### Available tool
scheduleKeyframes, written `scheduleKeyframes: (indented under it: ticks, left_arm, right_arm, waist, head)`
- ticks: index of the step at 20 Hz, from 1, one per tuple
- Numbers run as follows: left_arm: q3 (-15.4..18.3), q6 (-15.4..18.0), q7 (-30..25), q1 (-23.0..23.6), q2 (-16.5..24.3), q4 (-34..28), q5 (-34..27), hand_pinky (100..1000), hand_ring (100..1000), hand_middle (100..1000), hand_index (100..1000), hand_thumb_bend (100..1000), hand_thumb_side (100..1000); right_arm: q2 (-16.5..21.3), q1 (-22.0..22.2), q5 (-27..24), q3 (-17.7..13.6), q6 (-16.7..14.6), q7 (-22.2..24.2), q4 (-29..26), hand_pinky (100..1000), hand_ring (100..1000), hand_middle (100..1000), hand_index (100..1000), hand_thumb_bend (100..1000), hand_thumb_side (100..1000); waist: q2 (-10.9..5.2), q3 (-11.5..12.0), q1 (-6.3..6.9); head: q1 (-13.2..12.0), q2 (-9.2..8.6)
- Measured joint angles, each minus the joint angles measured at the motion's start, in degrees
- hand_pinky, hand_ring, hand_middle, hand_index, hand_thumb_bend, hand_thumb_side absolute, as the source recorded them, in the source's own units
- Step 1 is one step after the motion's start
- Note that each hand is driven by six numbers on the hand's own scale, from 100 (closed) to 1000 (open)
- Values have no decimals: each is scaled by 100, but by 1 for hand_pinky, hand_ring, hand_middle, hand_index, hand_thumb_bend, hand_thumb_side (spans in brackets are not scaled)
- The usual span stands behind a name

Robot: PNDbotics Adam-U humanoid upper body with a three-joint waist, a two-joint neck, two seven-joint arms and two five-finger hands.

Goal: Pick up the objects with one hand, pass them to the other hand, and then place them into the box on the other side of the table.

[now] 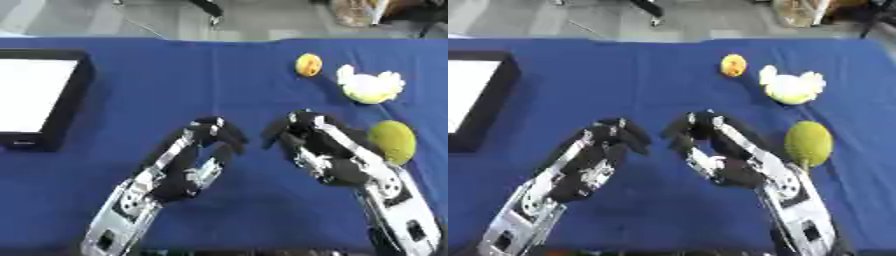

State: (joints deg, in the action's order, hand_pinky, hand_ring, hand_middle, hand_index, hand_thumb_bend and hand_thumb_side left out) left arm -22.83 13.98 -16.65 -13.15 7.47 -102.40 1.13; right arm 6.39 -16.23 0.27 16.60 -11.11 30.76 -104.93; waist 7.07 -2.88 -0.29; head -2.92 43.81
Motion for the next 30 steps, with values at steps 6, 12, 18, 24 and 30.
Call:
scheduleKeyframes:
  ticks: [6,12,18,24,30]
  left_arm:
    - [0,0,0,0,0,0,0,765,593,626,620,100,623]
    - [3,1,9,0,0,0,0,764,592,625,620,100,622]
    - [87,-31,136,7,0,0,0,761,588,623,619,100,621]
    - [109,-45,212,15,2,0,0,761,588,623,620,100,621]
    - [109,-43,214,32,2,0,0,762,588,623,620,100,622]
  right_arm:
    - [0,4,5,0,0,-1,0,630,207,295,674,100,601]
    - [5,3,98,-116,-16,-89,0,636,225,320,682,100,586]
    - [316,-138,449,-550,-15,-479,8,651,256,384,707,100,530]
    - [878,-249,983,-1027,24,-991,99,679,328,506,779,100,486]
    - [1215,-269,1871,-1353,32,-1477,285,712,375,602,848,100,495]
  waist:
    - [0,0,0]
    - [-1,-1,0]
    - [-40,-2,-10]
    - [-67,-9,-24]
    - [-83,-10,-48]
  head:
    - [0,0]
    - [6,0]
    - [99,0]
    - [372,0]
    - [628,0]
